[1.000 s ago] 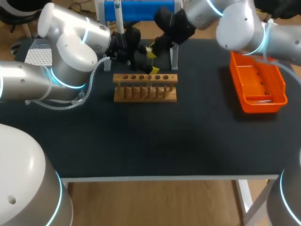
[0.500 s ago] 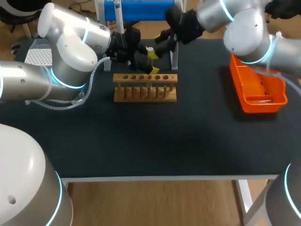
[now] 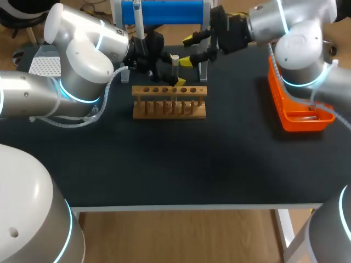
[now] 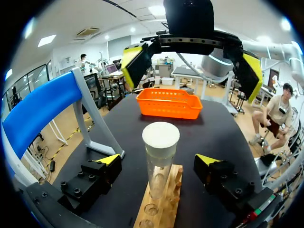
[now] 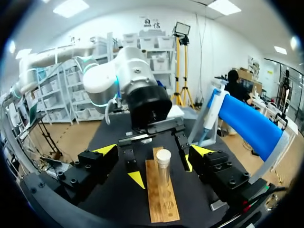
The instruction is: Invert the test tube, pick up the pipette, mount the tip to pipette, aspirate from beaker and dispense into the tube, eject the tip, return the pipette, and cap with the stopper.
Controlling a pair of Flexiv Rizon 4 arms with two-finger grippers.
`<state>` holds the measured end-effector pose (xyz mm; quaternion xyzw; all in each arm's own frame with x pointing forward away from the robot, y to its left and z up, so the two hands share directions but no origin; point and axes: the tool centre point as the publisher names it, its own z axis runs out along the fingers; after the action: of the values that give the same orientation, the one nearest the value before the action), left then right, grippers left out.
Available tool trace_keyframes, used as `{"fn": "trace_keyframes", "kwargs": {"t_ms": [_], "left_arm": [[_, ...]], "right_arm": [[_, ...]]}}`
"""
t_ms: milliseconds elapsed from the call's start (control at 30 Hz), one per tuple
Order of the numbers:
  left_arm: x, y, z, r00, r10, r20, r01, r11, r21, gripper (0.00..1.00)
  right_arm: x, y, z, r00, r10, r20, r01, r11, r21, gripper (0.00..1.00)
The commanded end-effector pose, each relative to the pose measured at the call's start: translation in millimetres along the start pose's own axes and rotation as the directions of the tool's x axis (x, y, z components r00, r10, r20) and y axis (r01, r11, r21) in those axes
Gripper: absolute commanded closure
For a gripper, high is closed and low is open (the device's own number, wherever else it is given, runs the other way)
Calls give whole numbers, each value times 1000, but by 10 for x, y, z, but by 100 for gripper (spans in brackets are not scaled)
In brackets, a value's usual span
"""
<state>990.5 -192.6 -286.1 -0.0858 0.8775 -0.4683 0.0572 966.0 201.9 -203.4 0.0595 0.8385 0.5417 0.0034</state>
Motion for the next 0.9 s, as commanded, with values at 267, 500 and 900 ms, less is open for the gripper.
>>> {"fn": "trace_keyframes", "kwargs": {"t_ms": [267,500,900], "left_arm": [[-12,-5,1,1000,-1,-4,1,1000,-3,0],[-12,-5,1,1000,-1,-4,1,1000,-3,0],[-12,-5,1,1000,-1,-4,1,1000,-3,0]], "right_arm": [[-14,9,-14,998,-19,-64,10,991,-135,100],[23,53,40,994,-54,-93,37,982,-183,100],[23,95,103,982,-165,-92,138,959,-247,100]]}}
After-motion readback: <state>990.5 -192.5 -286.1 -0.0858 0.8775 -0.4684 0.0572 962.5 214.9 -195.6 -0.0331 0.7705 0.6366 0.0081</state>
